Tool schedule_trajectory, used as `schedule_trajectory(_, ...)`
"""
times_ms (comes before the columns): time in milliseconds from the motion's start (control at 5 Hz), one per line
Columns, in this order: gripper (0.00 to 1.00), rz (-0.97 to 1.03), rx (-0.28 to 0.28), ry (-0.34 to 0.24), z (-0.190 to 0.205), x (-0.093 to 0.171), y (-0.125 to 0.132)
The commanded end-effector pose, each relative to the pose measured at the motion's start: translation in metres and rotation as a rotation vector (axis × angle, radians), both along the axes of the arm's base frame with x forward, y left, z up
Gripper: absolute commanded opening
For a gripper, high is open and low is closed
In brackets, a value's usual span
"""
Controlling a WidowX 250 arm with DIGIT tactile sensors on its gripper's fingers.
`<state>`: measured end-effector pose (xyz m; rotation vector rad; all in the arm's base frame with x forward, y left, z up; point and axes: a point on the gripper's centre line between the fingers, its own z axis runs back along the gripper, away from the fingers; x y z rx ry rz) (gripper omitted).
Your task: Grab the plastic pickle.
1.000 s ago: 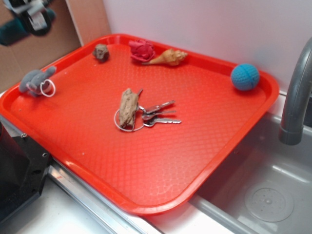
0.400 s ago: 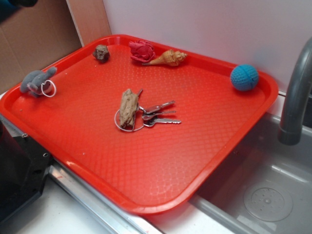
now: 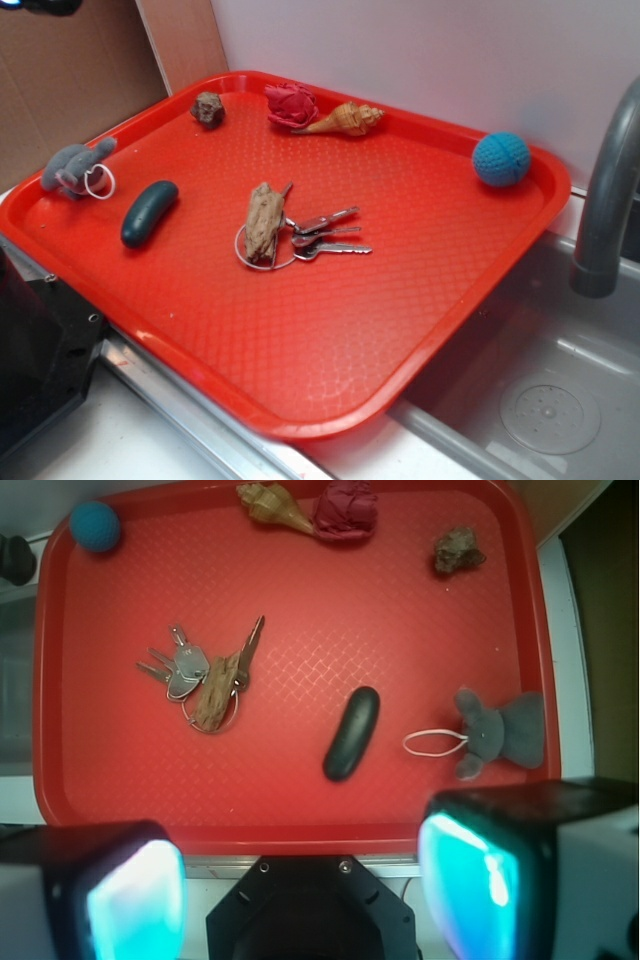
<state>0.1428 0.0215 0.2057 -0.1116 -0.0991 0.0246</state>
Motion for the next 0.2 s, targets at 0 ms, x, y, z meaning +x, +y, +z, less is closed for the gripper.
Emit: schedule_trajectory(0, 1.0, 0.0, 0.003, -0.019, 0.0009, -0.0181, -0.0107)
